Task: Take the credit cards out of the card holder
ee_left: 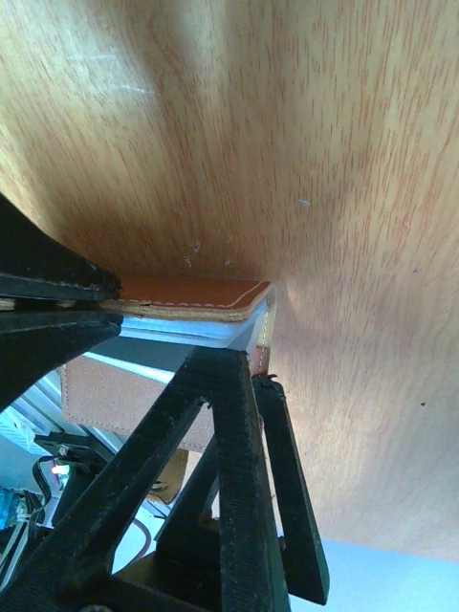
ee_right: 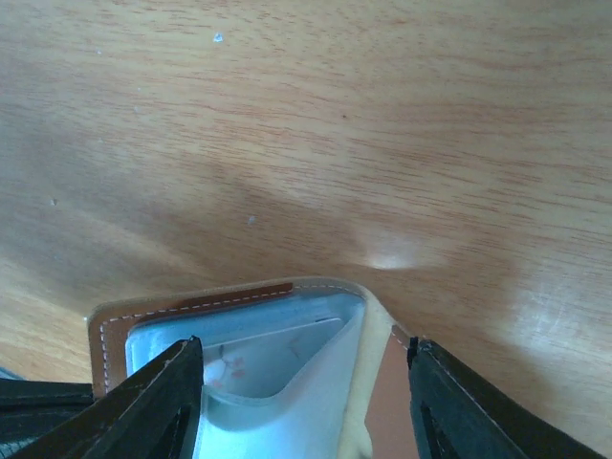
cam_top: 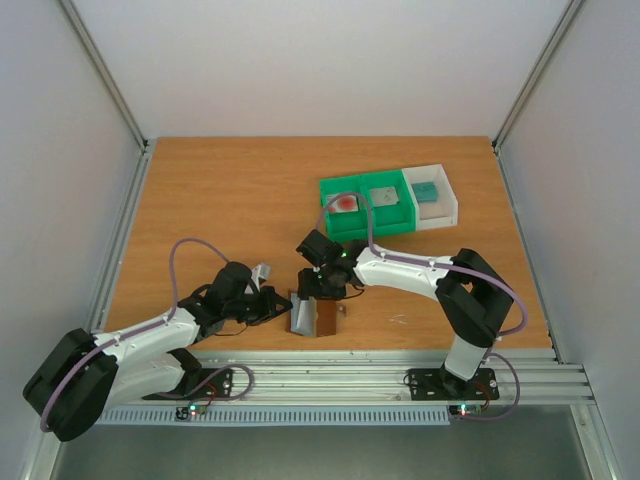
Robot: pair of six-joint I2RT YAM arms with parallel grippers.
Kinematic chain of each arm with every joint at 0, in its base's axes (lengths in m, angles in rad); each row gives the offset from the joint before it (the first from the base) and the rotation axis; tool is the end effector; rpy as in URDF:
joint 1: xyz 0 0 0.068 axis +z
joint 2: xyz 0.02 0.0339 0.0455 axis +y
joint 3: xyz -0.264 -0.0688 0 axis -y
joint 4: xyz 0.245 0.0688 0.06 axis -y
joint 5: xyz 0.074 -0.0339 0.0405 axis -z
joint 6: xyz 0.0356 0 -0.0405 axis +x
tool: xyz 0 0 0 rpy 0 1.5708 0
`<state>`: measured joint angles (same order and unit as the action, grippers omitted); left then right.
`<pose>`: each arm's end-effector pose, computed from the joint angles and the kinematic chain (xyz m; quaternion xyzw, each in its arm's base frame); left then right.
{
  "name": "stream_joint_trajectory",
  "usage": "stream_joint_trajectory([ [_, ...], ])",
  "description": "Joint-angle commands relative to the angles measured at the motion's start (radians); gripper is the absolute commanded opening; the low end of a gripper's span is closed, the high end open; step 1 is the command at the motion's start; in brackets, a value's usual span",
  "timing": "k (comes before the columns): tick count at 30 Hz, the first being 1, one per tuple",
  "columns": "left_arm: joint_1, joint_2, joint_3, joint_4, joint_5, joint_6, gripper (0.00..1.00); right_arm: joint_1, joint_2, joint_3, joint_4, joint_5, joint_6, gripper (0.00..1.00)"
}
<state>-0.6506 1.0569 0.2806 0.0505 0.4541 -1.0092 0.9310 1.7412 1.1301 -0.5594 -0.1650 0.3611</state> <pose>0.1388 -0.1253 0.1442 -0.0677 0.8909 -0.4334 0.1182 0.1997 0.2782 0.1818 -0.2903 0.9327 0.1838 0.1096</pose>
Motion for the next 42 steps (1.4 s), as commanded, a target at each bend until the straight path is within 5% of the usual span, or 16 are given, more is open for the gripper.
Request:
stream_joint_trajectory([
  [1, -0.006, -0.019, 0.020, 0.028, -0.020, 0.012, 0.01, 0.005, -0.017, -0.005, -0.015, 0.048, 0.001, 0.57],
  [16, -0.005, -0.017, 0.005, 0.023, -0.048, -0.002, 0.00, 0.002, -0.232, -0.205, -0.129, 0.245, -0.077, 0.40],
  [25, -0.006, -0.031, 0.003, 0.022, -0.051, -0.012, 0.00, 0.016, -0.390, -0.133, -0.065, 0.035, -0.076, 0.37],
  [33, -0.007, -0.037, 0.000, 0.027, -0.047, -0.020, 0.01, 0.095, -0.252, -0.073, 0.140, -0.132, -0.010, 0.33],
  [42, -0.007, -0.062, -0.020, 0.014, -0.057, -0.025, 0.00, 0.095, -0.062, 0.005, 0.139, -0.070, 0.019, 0.22],
])
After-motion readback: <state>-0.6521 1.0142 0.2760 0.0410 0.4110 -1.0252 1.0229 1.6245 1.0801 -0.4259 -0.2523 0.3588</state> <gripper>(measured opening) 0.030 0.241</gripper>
